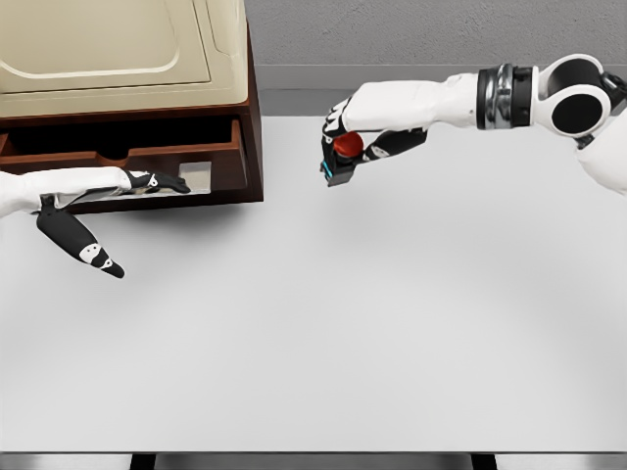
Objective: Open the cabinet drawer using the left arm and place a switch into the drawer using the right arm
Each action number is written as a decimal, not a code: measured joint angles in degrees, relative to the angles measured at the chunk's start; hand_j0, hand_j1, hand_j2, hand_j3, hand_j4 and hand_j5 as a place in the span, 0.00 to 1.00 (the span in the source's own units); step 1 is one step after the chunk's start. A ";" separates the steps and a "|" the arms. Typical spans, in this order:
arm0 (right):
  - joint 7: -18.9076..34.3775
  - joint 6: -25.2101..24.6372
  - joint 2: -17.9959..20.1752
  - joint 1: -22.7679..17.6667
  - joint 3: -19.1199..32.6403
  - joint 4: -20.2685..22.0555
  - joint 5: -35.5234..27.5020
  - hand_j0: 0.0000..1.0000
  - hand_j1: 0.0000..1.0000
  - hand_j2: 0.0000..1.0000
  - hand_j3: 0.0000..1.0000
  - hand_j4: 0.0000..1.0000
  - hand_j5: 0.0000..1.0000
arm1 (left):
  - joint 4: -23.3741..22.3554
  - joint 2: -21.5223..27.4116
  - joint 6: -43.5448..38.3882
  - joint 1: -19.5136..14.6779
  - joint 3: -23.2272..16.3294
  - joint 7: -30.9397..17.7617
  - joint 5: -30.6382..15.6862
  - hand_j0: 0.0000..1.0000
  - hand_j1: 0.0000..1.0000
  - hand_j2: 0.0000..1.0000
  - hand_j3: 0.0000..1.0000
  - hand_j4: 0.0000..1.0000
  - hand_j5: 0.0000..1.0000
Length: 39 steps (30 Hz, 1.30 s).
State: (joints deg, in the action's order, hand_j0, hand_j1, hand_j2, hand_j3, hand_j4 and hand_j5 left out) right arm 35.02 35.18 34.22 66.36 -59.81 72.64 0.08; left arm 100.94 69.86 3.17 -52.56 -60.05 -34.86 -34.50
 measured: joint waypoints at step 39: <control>0.00 -0.01 0.03 6.24 -2.74 2.73 -6.11 0.45 0.45 0.45 0.45 0.45 0.45 | 0.05 1.25 0.73 0.09 1.13 -0.14 -0.71 1.00 1.00 1.00 1.00 1.00 1.00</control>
State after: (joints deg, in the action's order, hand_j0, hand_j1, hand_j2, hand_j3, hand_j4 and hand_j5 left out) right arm 35.03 35.18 34.26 72.60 -62.55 75.37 -6.03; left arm 100.99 71.11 3.89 -52.47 -58.92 -35.01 -35.21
